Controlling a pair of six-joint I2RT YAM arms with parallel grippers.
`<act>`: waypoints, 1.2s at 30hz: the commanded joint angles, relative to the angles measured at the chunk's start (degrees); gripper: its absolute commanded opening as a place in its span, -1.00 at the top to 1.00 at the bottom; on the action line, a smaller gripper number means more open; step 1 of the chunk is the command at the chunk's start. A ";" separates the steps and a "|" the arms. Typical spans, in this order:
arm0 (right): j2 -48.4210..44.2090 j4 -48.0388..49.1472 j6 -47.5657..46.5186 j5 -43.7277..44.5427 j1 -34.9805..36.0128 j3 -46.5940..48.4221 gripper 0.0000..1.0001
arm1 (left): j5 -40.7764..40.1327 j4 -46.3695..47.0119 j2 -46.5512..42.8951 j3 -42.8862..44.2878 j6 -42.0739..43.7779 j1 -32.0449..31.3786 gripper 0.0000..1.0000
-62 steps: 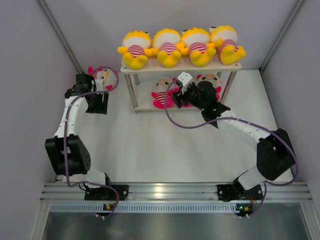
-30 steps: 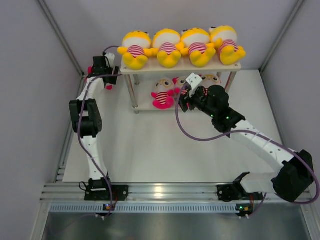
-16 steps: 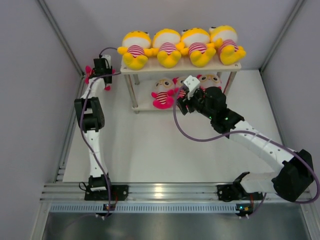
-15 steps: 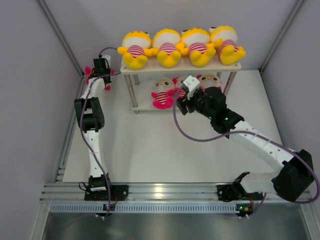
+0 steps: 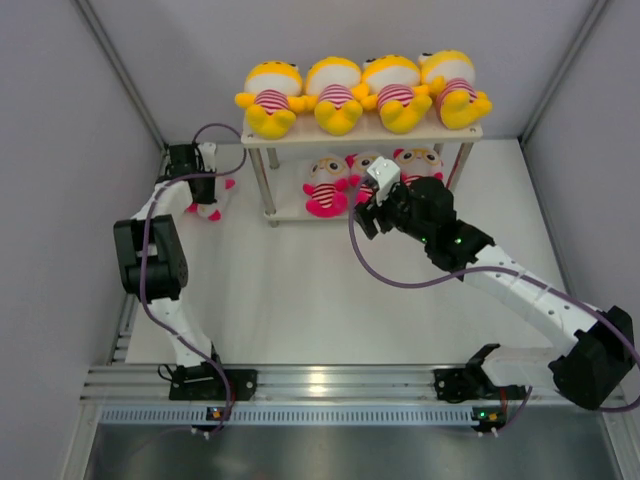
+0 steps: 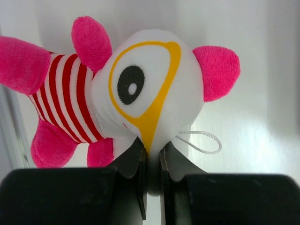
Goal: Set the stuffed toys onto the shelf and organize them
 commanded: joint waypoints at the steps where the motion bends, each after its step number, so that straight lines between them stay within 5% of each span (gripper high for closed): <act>1: -4.09 -3.34 0.65 0.06 1.47 3.14 -0.42 | 8.18 -4.98 -15.35 -12.19 3.08 -0.06 1.00; 8: -7.70 -8.52 2.40 -1.69 3.14 1.82 -0.43 | 17.84 -22.80 -41.19 -30.87 10.63 0.03 1.00; 15: -7.18 -8.36 5.57 -5.92 6.47 1.11 -0.43 | 25.22 -36.96 -63.95 -29.49 18.63 -0.41 1.00; 20: -6.56 -6.87 6.18 -10.20 9.99 1.82 -0.44 | 30.85 -53.10 -64.07 -21.93 27.68 -3.04 1.00; 24: -5.51 -6.95 6.53 -14.18 10.26 4.09 -0.50 | 35.50 -66.89 -62.75 -16.31 42.93 -4.89 1.00; 28: -2.09 -9.41 5.75 -15.50 10.17 9.89 -0.95 | 33.77 -68.27 -60.91 -12.96 45.45 -10.67 1.00; 36: 6.35 -14.59 4.60 -14.10 9.12 22.89 -0.99 | 39.90 -68.27 -50.89 -9.71 47.29 -27.55 1.00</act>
